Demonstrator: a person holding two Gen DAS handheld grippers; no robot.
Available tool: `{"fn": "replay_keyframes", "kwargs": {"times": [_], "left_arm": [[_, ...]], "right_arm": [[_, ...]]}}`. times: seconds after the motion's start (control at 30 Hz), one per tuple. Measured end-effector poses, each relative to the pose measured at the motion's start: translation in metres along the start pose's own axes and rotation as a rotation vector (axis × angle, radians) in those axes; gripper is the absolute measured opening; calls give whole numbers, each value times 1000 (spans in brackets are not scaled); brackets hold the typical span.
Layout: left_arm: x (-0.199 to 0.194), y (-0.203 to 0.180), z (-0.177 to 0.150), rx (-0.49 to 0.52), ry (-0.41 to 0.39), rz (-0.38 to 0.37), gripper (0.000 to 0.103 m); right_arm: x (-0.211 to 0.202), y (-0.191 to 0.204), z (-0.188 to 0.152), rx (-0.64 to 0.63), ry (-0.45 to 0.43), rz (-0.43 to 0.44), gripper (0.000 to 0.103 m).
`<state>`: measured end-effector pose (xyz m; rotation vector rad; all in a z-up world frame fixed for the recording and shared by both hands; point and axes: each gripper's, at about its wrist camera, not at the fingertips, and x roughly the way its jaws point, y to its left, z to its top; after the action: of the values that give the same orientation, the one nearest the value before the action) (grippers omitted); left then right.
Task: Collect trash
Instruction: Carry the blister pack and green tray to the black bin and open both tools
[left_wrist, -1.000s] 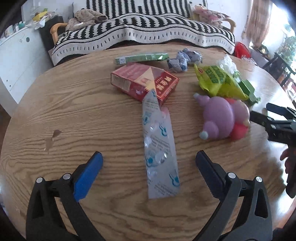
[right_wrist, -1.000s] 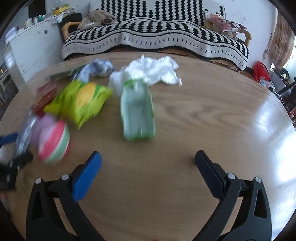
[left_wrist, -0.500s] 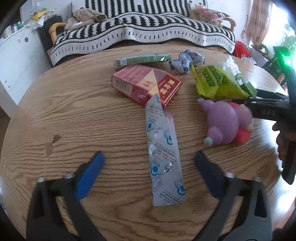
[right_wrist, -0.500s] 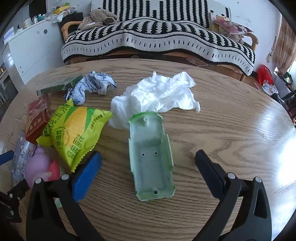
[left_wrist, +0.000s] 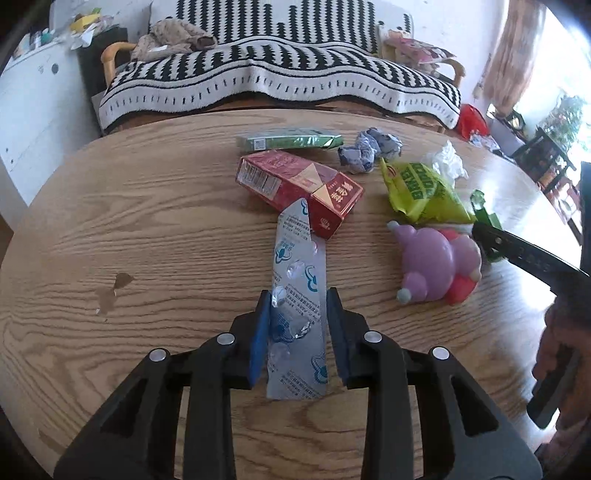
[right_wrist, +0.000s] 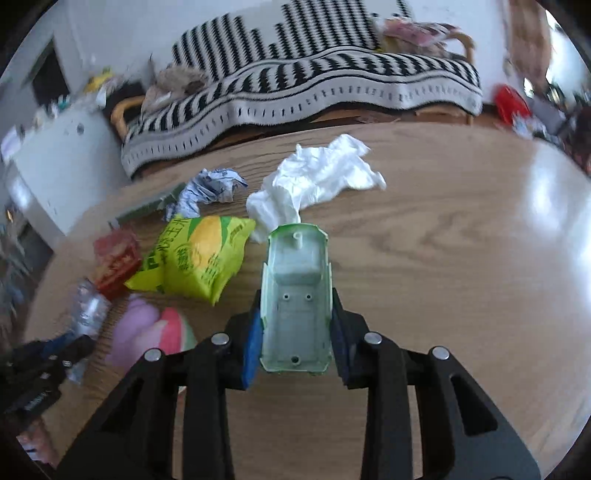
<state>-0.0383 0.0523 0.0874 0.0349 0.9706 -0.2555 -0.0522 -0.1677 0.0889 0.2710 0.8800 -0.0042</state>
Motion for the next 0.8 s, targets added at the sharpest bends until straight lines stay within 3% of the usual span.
{"fn": "replay_keyframes", "kwargs": {"times": [0.3, 0.53, 0.8], "left_arm": [[-11, 12, -2, -30, -24, -22, 29], [-14, 6, -4, -3, -39, -14, 30], [-13, -2, -5, 4, -49, -13, 30]], "right_arm": [[-69, 25, -40, -26, -91, 31, 32], [-58, 6, -35, 29, -71, 34, 32], [-41, 0, -38, -11, -27, -8, 33]]}}
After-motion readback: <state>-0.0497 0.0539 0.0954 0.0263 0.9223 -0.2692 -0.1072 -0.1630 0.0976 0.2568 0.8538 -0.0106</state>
